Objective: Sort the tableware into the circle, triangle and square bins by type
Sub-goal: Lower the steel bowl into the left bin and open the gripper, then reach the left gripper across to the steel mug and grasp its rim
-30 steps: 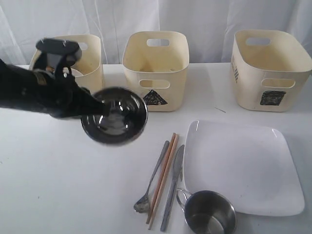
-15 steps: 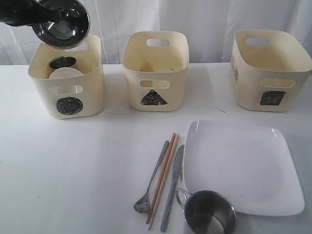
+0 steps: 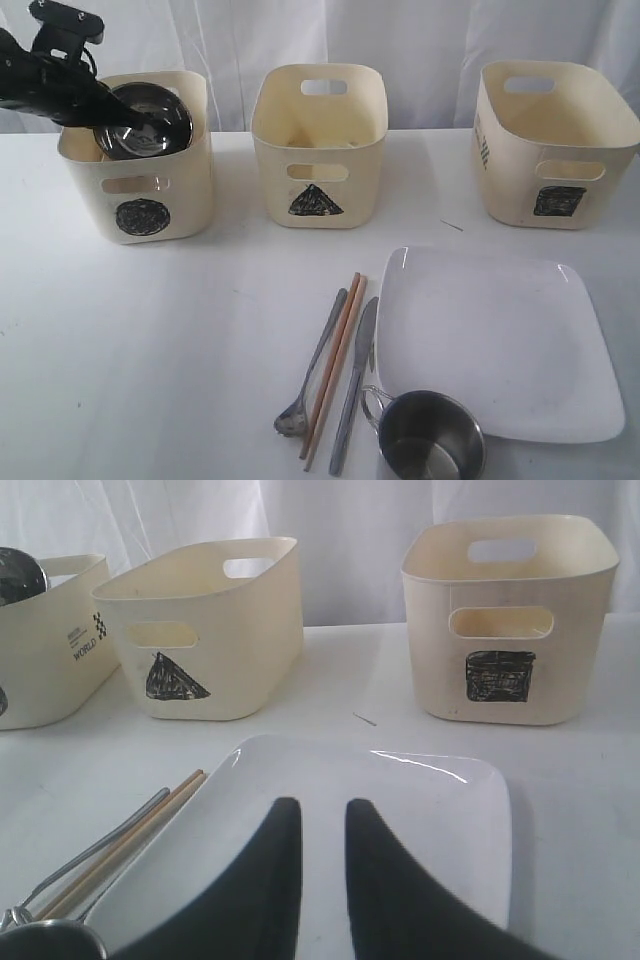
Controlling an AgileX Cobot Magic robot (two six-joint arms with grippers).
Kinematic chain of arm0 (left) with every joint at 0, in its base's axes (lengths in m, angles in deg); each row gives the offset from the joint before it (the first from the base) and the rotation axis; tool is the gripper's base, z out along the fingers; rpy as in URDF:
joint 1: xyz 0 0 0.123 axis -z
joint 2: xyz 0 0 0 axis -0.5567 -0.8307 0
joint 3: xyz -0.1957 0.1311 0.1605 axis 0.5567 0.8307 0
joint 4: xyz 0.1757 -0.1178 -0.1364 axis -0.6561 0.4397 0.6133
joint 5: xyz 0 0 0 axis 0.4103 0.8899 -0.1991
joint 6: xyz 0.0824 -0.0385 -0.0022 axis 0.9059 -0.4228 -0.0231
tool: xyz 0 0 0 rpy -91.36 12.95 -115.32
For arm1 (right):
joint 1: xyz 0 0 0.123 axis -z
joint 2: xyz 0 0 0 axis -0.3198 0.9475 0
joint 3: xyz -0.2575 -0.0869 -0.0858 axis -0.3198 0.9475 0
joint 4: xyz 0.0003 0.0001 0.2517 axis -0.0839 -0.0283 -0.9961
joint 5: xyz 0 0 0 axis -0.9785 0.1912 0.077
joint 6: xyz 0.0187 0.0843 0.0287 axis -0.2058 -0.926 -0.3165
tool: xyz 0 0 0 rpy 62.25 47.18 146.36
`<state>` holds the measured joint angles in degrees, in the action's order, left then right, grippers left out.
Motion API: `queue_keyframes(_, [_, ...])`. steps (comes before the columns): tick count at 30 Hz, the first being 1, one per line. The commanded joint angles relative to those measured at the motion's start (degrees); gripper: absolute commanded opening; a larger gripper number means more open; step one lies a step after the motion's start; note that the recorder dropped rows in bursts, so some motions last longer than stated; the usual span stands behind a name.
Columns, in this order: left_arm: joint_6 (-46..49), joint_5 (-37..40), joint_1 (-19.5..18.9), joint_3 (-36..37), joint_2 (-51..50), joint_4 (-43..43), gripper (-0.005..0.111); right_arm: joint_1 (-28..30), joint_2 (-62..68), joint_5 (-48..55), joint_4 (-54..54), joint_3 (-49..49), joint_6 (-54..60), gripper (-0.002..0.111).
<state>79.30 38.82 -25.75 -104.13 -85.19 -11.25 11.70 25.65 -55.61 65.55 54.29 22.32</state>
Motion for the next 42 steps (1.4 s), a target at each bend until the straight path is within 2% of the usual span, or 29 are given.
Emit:
queue_keyframes(1, [0.0,2.3,0.0,-0.5,0.4,0.9,0.0,0.1,-0.3,-0.2,0.4,0.3,-0.2,0.016])
queue_keyframes(3, [0.0,3.2,0.0,-0.5,0.4,0.9,0.0,0.1,-0.3,-0.2,0.4,0.3,-0.2,0.016])
queue_keyframes(6, [0.0,4.6,0.0,-0.5,1.1,2.5,0.01,0.1,-0.3,-0.2,0.4,0.3,-0.2,0.016])
queue_keyframes(11, [0.0,6.0,0.5,-0.2,4.4,2.6,0.043,0.1,-0.3,-0.2,0.4,0.3,-0.2,0.016])
queue_keyframes(13, [0.0,7.4,0.5,-0.2,5.9,2.6,0.051,0.1,-0.3,-0.2,0.4,0.3,-0.2,0.016])
queue_keyframes(20, [-0.4,18.3,1.6,-0.2,12.5,2.6,0.05,0.1,-0.3,-0.2,0.4,0.3,-0.2,0.016])
queue_keyframes(24, [-1.9,25.4,3.8,1.7,18.4,2.5,0.048,0.1,-0.3,-0.2,0.4,0.3,-0.2,0.016])
queue_keyframes(29, [-4.5,31.1,9.3,8.4,26.5,4.4,0.048,0.1,-0.3,-0.2,0.2,0.3,-0.2,0.016])
queue_keyframes(35, [-4.8,28.1,20.4,17.6,30.4,10.6,0.048,0.1,-0.3,-0.2,0.2,0.3,-0.2,0.016])
queue_keyframes(38, [-4.3,27.1,26.2,19.4,29.0,11.5,0.048,0.1,-0.3,-0.2,0.2,0.3,-0.2,0.016])
queue_keyframes(42, [-4.8,23.3,31.2,20.4,26.8,11.7,0.055,0.1,-0.3,-0.2,0.2,0.3,-0.2,0.016])
